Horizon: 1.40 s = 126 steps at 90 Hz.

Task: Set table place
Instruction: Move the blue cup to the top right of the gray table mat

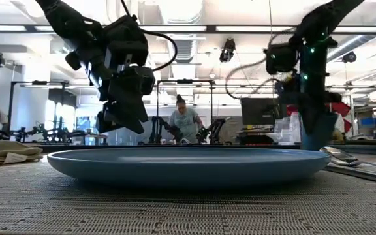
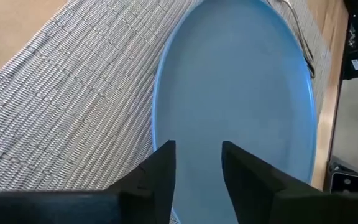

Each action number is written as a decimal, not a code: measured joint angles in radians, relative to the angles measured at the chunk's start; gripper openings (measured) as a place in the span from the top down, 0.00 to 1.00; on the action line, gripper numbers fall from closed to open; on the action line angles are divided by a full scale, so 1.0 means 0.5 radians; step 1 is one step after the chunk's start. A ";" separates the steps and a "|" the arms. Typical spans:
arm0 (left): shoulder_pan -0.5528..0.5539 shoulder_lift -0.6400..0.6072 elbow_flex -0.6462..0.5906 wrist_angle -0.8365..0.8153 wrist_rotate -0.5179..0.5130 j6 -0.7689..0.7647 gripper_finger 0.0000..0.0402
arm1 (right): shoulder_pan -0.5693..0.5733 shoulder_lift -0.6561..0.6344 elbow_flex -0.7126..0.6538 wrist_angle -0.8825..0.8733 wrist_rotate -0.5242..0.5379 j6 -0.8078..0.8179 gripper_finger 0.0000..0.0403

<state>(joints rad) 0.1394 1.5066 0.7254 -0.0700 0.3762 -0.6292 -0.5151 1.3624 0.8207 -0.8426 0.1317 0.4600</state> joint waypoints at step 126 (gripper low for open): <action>0.000 0.002 -0.001 -0.050 0.017 0.076 0.78 | 0.506 0.589 0.651 -0.215 -0.302 -0.032 0.98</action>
<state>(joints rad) 0.1392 1.5074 0.7250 -0.0952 0.3847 -0.5913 -0.2619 1.6568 1.1460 -0.9500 -0.0192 0.4442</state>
